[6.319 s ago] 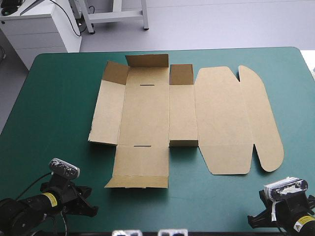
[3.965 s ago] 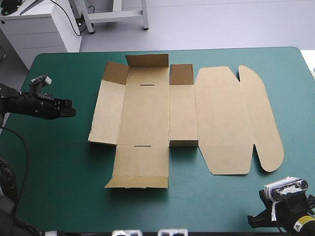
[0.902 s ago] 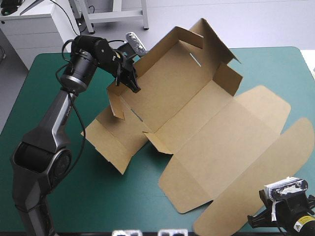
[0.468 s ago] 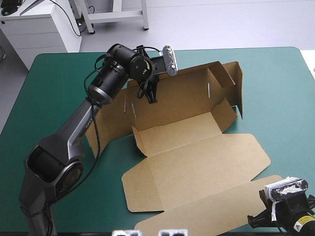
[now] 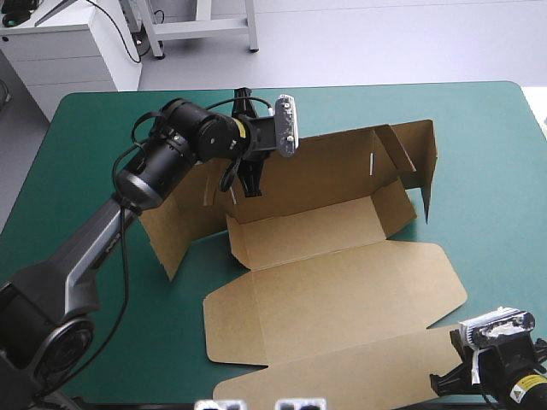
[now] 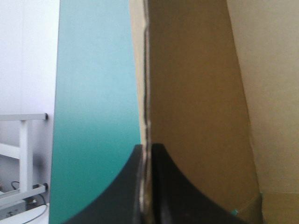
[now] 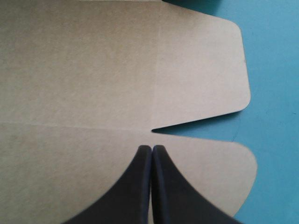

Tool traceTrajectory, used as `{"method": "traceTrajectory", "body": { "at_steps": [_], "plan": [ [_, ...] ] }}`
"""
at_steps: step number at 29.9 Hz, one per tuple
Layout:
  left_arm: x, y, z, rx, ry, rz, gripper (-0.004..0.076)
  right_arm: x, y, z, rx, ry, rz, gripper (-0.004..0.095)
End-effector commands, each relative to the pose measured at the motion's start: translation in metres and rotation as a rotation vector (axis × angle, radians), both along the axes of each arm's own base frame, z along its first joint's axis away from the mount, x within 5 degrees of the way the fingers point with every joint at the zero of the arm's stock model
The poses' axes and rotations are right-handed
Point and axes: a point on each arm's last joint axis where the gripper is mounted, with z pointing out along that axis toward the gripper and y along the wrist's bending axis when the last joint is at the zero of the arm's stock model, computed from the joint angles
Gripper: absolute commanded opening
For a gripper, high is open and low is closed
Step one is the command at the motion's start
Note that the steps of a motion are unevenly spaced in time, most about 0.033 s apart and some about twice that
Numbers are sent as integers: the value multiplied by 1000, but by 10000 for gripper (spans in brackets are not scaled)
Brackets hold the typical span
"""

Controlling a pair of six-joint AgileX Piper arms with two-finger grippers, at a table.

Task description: Fold the box

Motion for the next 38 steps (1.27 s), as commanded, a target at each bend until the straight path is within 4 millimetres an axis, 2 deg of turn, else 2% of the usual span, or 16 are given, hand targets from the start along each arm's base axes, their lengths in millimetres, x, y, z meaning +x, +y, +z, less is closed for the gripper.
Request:
{"method": "traceTrajectory", "body": {
  "at_steps": [1, 8, 12, 15, 24, 30, 35, 38],
  "plan": [
    [-20, 14, 25, -126, -243, -17, -9, 4, 1, 11, 17, -70, -7, -20],
    [-38, 29, -5, -156, -420, -36, -8, 5, 1, 11, 24, -73, -8, -20],
    [-40, 26, -20, -147, -429, -61, -8, 6, 1, 13, 84, -80, -54, -20],
    [-45, 18, -28, -75, -473, -133, -8, 8, 1, 16, 120, -111, -80, -18],
    [-49, 13, -43, -97, -574, -190, -8, 9, 0, 31, 168, -193, -106, -18],
    [-51, 13, -54, -112, -567, -192, -8, 12, 0, 44, 195, -312, -112, -18],
    [-51, 13, -54, -120, -560, -187, -8, 22, 2, 54, 228, -318, -122, -18],
    [-51, 13, -54, -120, -560, -187, -8, 33, 3, 68, 213, -305, -110, -18]
  ]
}}
